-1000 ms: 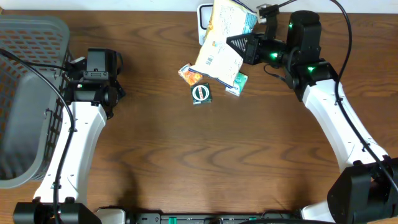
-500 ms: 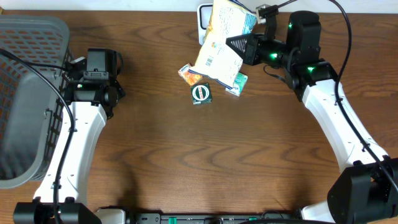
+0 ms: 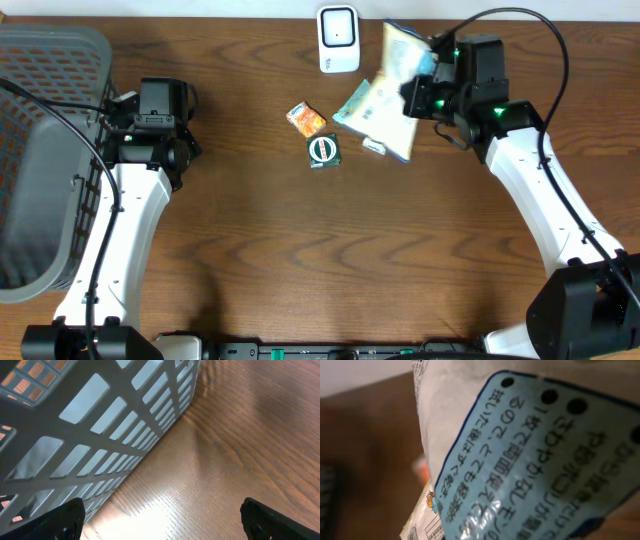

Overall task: Scan the item barcode
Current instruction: 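Place the yellow bag at the right side and reach toward the green items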

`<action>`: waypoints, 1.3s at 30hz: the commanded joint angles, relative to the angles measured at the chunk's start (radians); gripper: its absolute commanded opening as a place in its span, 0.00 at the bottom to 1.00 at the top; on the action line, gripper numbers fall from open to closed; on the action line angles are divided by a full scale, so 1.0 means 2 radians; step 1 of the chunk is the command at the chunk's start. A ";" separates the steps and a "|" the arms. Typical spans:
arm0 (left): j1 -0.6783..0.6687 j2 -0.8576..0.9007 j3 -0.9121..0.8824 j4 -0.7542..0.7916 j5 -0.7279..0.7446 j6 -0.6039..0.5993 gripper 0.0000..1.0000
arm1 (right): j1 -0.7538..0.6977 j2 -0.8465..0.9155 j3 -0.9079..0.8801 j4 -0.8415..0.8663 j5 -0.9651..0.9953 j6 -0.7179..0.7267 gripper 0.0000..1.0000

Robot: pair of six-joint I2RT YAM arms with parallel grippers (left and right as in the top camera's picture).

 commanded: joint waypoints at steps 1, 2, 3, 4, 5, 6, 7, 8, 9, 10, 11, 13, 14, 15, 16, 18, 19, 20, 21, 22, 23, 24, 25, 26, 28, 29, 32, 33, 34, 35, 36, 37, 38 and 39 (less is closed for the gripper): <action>0.002 0.003 -0.001 -0.001 -0.012 0.006 0.98 | 0.003 -0.007 0.005 -0.018 0.225 -0.046 0.01; 0.002 0.003 -0.001 -0.001 -0.012 0.006 0.98 | 0.003 -0.006 0.005 -0.030 0.284 -0.049 0.01; 0.002 0.003 -0.001 -0.001 -0.012 0.006 0.98 | 0.003 -0.005 0.005 -0.042 0.343 -0.052 0.01; 0.002 0.003 -0.001 -0.001 -0.012 0.006 0.98 | 0.003 -0.002 0.005 -0.051 0.385 -0.052 0.01; 0.002 0.003 -0.001 -0.001 -0.012 0.006 0.98 | 0.003 0.002 0.005 -0.063 0.438 -0.053 0.01; 0.002 0.003 -0.001 -0.001 -0.012 0.006 0.98 | 0.003 0.006 0.005 -0.074 0.473 -0.060 0.01; 0.002 0.003 -0.001 -0.001 -0.012 0.006 0.98 | 0.003 0.012 0.005 -0.083 0.502 -0.067 0.01; 0.002 0.003 -0.001 -0.001 -0.012 0.006 0.98 | 0.002 0.019 0.005 -0.092 0.525 -0.075 0.01; 0.002 0.003 -0.001 -0.001 -0.012 0.006 0.98 | 0.002 0.029 0.005 -0.101 0.547 -0.082 0.01; 0.002 0.003 -0.001 -0.001 -0.012 0.006 0.98 | 0.002 0.041 0.005 -0.108 0.565 -0.088 0.01; 0.002 0.003 -0.001 -0.001 -0.012 0.006 0.98 | 0.002 0.051 0.005 -0.112 0.578 -0.093 0.01; 0.002 0.003 -0.001 -0.001 -0.012 0.006 0.98 | 0.002 0.080 0.005 -0.114 0.599 -0.112 0.01; 0.002 0.003 -0.001 -0.001 -0.012 0.006 0.98 | 0.003 0.093 0.005 -0.114 0.605 -0.121 0.01; 0.002 0.003 -0.001 -0.001 -0.012 0.006 0.98 | 0.005 0.106 0.005 -0.114 0.606 -0.131 0.01; 0.002 0.003 -0.001 -0.001 -0.012 0.006 0.98 | 0.008 0.119 0.005 -0.115 0.606 -0.135 0.01; 0.002 0.003 -0.001 -0.001 -0.012 0.006 0.98 | 0.018 0.139 0.005 -0.117 0.605 -0.135 0.01; 0.002 0.003 -0.001 -0.001 -0.012 0.006 0.98 | 0.024 0.147 0.005 -0.118 0.604 -0.135 0.03; 0.002 0.003 -0.001 -0.001 -0.012 0.006 0.97 | 0.032 0.155 0.005 -0.120 0.602 -0.135 0.07; 0.002 0.003 -0.001 -0.001 -0.012 0.006 0.98 | 0.041 0.161 0.005 -0.122 0.596 -0.135 0.13; 0.002 0.003 -0.001 -0.001 -0.012 0.006 0.98 | 0.051 0.166 0.005 -0.123 0.591 -0.135 0.22; 0.002 0.003 -0.001 -0.001 -0.012 0.006 0.98 | 0.062 0.167 0.005 -0.124 0.585 -0.135 0.33; 0.002 0.003 -0.001 -0.001 -0.012 0.006 0.98 | 0.078 0.167 0.005 -0.125 0.574 -0.135 0.53; 0.002 0.003 -0.001 -0.001 -0.012 0.006 0.98 | 0.084 0.167 0.006 -0.125 0.567 -0.135 0.57; 0.002 0.003 -0.001 -0.001 -0.012 0.006 0.97 | 0.098 0.164 0.008 -0.126 0.549 -0.135 0.61; 0.002 0.003 -0.001 -0.001 -0.012 0.006 0.98 | 0.124 0.164 0.017 -0.129 0.497 -0.134 0.63; 0.002 0.003 -0.001 -0.001 -0.012 0.006 0.98 | 0.131 0.164 0.021 -0.131 0.480 -0.134 0.63; 0.002 0.003 -0.001 -0.001 -0.012 0.006 0.98 | 0.151 0.164 0.044 -0.141 0.410 -0.134 0.64; 0.002 0.003 -0.001 -0.001 -0.012 0.006 0.98 | 0.154 0.163 0.060 -0.149 0.385 -0.134 0.64; 0.002 0.003 -0.001 -0.001 -0.012 0.006 0.98 | 0.154 0.163 0.070 -0.154 0.373 -0.134 0.64; 0.002 0.003 -0.001 -0.001 -0.012 0.006 0.98 | 0.154 0.163 0.089 -0.167 0.360 -0.134 0.64; 0.002 0.003 -0.001 -0.001 -0.012 0.006 0.98 | 0.152 0.163 0.105 -0.178 0.355 -0.134 0.64; 0.002 0.003 -0.001 -0.001 -0.012 0.006 0.98 | 0.145 0.163 0.135 -0.200 0.354 -0.128 0.64; 0.002 0.003 -0.001 -0.001 -0.012 0.006 0.98 | 0.139 0.163 0.151 -0.213 0.354 -0.128 0.64; 0.002 0.003 -0.001 -0.001 -0.012 0.006 0.98 | 0.131 0.163 0.172 -0.230 0.354 -0.128 0.65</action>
